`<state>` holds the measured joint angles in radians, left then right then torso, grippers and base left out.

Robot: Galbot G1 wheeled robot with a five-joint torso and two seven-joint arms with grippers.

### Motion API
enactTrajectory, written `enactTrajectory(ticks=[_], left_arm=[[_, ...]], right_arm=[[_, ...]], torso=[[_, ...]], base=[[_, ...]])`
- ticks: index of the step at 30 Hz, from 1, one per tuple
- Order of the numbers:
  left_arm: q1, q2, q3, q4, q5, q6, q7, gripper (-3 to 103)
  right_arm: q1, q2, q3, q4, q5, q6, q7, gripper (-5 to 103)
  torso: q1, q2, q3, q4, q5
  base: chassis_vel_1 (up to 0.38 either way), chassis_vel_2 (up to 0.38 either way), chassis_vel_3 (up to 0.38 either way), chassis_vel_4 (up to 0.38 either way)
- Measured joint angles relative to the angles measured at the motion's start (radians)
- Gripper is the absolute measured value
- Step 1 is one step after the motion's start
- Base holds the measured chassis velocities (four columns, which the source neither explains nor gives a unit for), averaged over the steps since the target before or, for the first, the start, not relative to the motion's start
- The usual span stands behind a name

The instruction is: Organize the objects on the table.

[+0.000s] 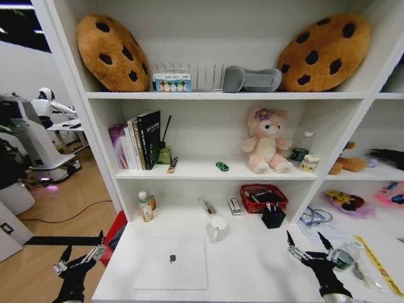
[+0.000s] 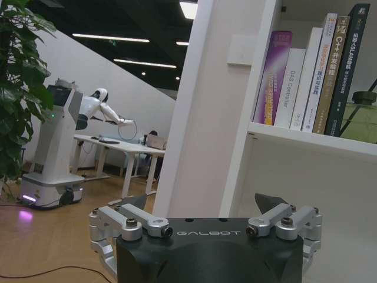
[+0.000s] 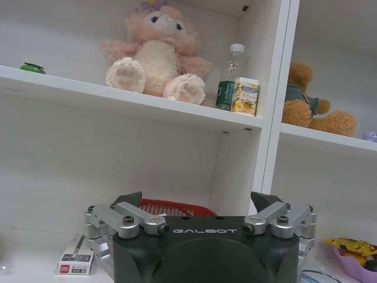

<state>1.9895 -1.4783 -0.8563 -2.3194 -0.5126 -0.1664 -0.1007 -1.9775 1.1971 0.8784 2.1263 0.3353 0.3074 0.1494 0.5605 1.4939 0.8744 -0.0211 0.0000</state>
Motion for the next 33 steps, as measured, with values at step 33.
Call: enactTrajectory(ticks=[33], left_arm=[[-0.002, 0.008, 0.011, 0.015, -0.002, 0.009, 0.003, 100]], right_arm=[[0.053, 0.027, 0.003, -0.026, 0.042, 0.002, -0.005, 100]], torso=[[0.0, 0.0, 0.0, -0.0004, 0.0]], base=[[-0.014, -0.015, 0.016, 0.017]])
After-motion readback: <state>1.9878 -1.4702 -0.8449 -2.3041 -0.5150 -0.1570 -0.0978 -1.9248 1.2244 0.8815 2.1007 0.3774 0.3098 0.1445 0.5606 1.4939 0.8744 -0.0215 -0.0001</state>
